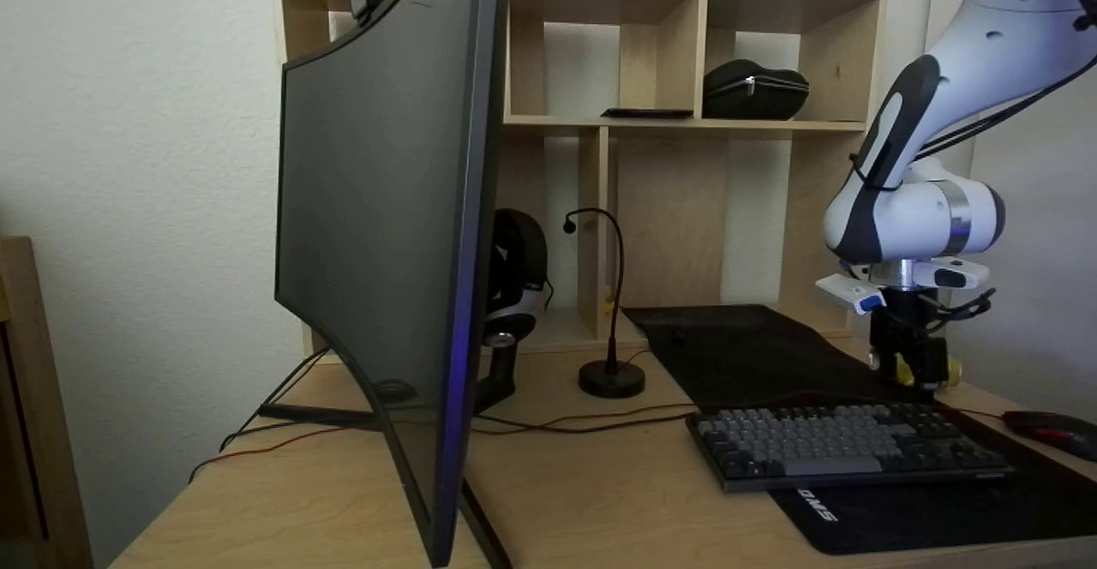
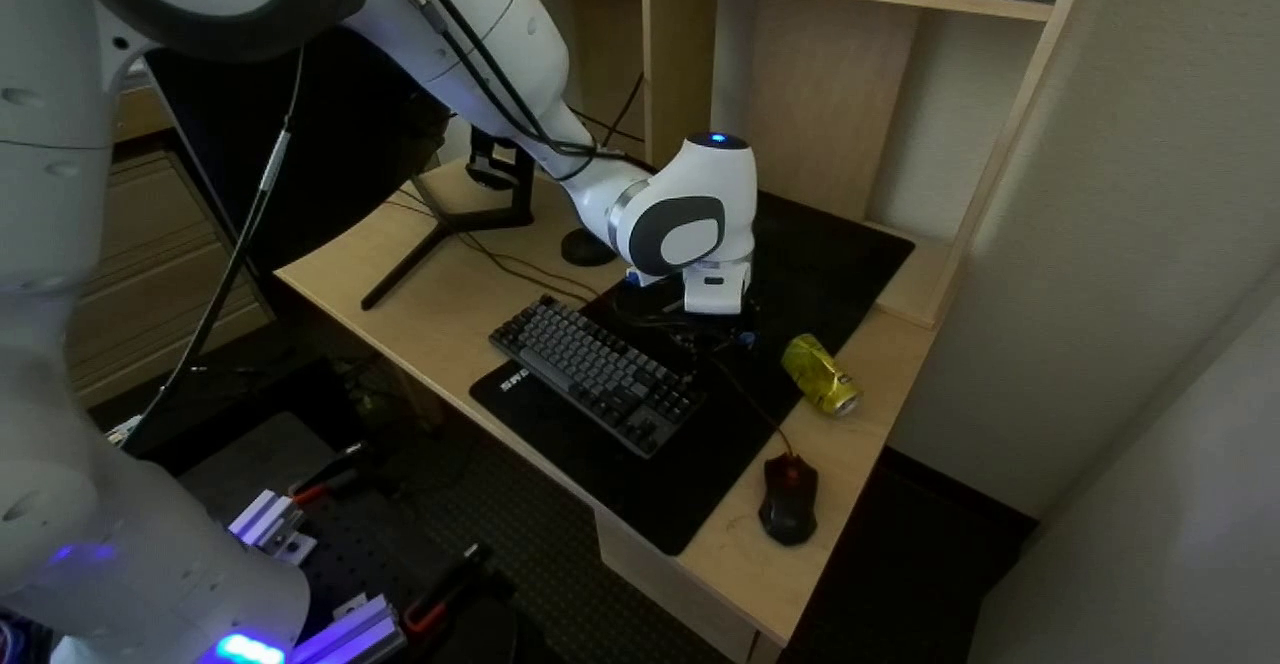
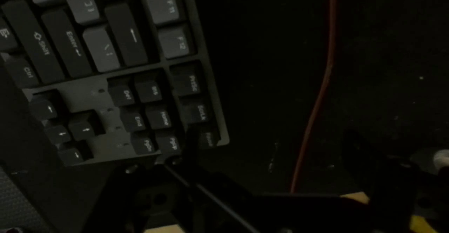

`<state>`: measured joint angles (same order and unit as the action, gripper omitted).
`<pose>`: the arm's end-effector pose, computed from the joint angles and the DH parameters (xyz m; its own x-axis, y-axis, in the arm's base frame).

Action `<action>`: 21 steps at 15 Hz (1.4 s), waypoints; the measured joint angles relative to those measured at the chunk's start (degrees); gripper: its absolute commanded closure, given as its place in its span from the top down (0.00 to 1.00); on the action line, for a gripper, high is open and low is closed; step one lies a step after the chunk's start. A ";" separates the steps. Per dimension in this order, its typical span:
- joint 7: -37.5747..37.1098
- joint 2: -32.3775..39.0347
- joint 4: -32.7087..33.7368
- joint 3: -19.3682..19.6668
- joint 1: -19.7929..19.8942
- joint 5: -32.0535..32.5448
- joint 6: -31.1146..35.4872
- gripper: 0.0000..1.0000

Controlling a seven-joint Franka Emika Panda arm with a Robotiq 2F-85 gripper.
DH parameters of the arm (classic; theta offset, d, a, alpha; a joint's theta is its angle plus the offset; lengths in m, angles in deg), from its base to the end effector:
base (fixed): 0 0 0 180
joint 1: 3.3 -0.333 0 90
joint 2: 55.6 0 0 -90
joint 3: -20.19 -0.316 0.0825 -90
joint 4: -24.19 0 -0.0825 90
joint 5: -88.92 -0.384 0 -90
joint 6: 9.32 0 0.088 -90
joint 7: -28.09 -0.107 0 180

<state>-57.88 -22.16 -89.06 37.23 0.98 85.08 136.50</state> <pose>0.5722 -0.2198 0.1819 -0.3026 -0.9450 0.1243 -0.9525 0.3044 -0.0044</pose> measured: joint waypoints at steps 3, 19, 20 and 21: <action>-0.74 0.00 0.00 0.01 0.00 -0.01 0.05 1.00; -4.13 0.00 0.00 0.57 -0.33 0.05 0.03 1.00; -4.13 0.00 0.01 0.57 -0.33 0.05 0.03 1.00; -4.33 0.11 -0.01 0.57 -0.31 0.04 0.50 1.00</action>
<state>-62.21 -22.05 -89.07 37.80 0.66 85.12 137.00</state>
